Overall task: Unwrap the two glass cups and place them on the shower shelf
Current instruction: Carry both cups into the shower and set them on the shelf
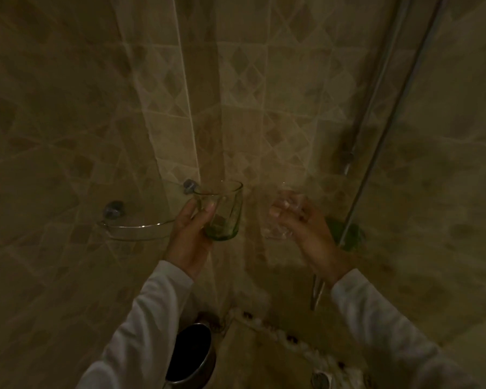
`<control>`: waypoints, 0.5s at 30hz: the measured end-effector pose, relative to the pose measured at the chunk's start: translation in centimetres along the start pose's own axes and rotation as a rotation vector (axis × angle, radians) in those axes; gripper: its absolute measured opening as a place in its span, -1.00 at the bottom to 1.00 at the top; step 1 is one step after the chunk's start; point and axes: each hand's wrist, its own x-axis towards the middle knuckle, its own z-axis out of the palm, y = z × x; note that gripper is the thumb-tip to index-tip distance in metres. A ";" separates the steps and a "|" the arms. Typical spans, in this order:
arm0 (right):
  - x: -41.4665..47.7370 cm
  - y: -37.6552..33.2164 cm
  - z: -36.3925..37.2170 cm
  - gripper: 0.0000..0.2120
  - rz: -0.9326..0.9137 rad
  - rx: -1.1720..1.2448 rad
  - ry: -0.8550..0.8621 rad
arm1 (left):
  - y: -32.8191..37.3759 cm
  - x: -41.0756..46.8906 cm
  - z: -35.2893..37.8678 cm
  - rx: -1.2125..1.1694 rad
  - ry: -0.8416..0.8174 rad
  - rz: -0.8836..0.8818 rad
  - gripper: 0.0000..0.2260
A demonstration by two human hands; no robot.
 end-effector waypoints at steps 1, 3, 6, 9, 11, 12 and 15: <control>1.6 0.1 0.0 -0.79 0.012 0.001 -0.023 | 0.0 0.9 0.0 -0.003 0.027 0.019 -0.50; 4.5 0.3 0.2 -0.78 0.040 0.028 -0.066 | 0.2 2.6 -0.1 -0.005 0.068 0.035 -0.38; 8.9 1.1 1.0 -0.77 0.056 0.042 -0.151 | 0.7 4.6 -0.3 0.007 0.173 0.072 -0.31; 12.3 1.9 2.1 -0.66 0.060 0.057 -0.223 | 1.6 5.9 -1.1 0.021 0.273 0.102 -0.28; 14.3 2.8 3.2 -0.62 0.078 0.082 -0.249 | 2.2 6.4 -2.1 0.035 0.321 0.120 -0.33; 15.0 3.1 3.8 -0.62 0.084 0.089 -0.253 | 2.4 6.5 -2.6 0.046 0.333 0.137 -0.39; 16.9 4.0 6.4 -0.60 0.072 0.075 -0.333 | 3.1 6.8 -4.6 0.098 0.419 0.185 -0.57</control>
